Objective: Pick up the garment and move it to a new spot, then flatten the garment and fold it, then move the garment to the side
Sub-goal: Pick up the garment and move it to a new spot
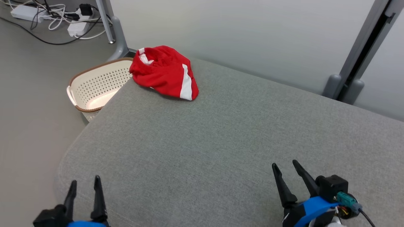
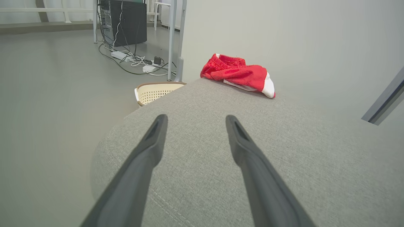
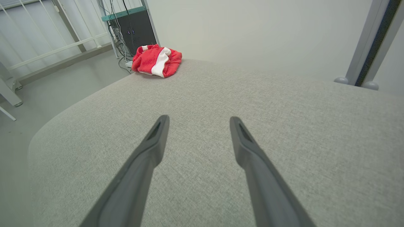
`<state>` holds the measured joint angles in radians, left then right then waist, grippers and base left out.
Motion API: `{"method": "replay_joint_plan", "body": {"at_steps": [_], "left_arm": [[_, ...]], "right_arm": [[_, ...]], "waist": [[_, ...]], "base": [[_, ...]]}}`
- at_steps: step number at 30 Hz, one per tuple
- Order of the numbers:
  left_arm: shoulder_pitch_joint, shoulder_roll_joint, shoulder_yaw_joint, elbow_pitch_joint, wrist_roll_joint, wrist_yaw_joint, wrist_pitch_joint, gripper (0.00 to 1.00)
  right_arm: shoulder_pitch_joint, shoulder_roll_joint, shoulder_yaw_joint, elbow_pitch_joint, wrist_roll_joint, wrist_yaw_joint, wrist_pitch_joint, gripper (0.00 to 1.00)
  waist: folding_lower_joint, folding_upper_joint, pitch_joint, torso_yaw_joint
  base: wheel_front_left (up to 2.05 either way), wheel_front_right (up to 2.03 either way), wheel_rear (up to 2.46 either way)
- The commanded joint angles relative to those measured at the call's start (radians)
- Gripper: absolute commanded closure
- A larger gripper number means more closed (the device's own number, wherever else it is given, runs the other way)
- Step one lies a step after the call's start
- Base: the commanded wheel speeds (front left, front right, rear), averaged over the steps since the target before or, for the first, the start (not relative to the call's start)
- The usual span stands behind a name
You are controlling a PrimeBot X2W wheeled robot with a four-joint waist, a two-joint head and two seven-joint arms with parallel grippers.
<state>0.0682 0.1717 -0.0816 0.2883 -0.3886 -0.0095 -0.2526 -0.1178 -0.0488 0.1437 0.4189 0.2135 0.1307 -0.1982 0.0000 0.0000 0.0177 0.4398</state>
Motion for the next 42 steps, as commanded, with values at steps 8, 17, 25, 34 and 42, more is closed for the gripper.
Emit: {"method": "replay_joint_plan", "body": {"at_steps": [8,17,25,34,42], "left_arm": [[-0.234,0.122,0.08,-0.102,-0.01,-0.006,0.026,0.0],[-0.728,0.264,0.106,-0.097,-0.041,-0.043,0.213,0.0],[-0.993,0.314,0.055,0.178,-0.052,-0.067,0.386,0.0],[-1.06,0.296,-0.022,0.424,-0.091,-0.104,0.547,0.0],[-1.095,0.305,-0.068,0.552,-0.121,-0.12,0.544,1.0]], "right_arm": [[-0.087,-0.003,-0.058,-0.108,-0.104,0.0,0.048,0.0],[-0.183,-0.003,-0.065,-0.292,-0.186,0.0,0.146,0.0],[-0.226,-0.003,-0.045,-0.493,-0.215,0.0,0.238,0.0],[-0.188,-0.003,-0.052,-0.64,-0.229,0.0,0.3,0.0],[-0.174,-0.003,-0.058,-0.652,-0.222,0.0,0.294,0.0]], "waist": [[0.0,0.0,0.138,-0.058],[0.0,0.0,0.354,-0.165],[0.0,0.0,0.501,-0.294],[0.0,0.0,0.583,-0.347],[0.0,0.0,0.598,-0.359]], "base": [[0.0,0.0,0.0],[0.0,0.0,0.0],[0.0,0.0,0.0],[0.0,0.0,0.0],[0.0,0.0,0.0]]}}
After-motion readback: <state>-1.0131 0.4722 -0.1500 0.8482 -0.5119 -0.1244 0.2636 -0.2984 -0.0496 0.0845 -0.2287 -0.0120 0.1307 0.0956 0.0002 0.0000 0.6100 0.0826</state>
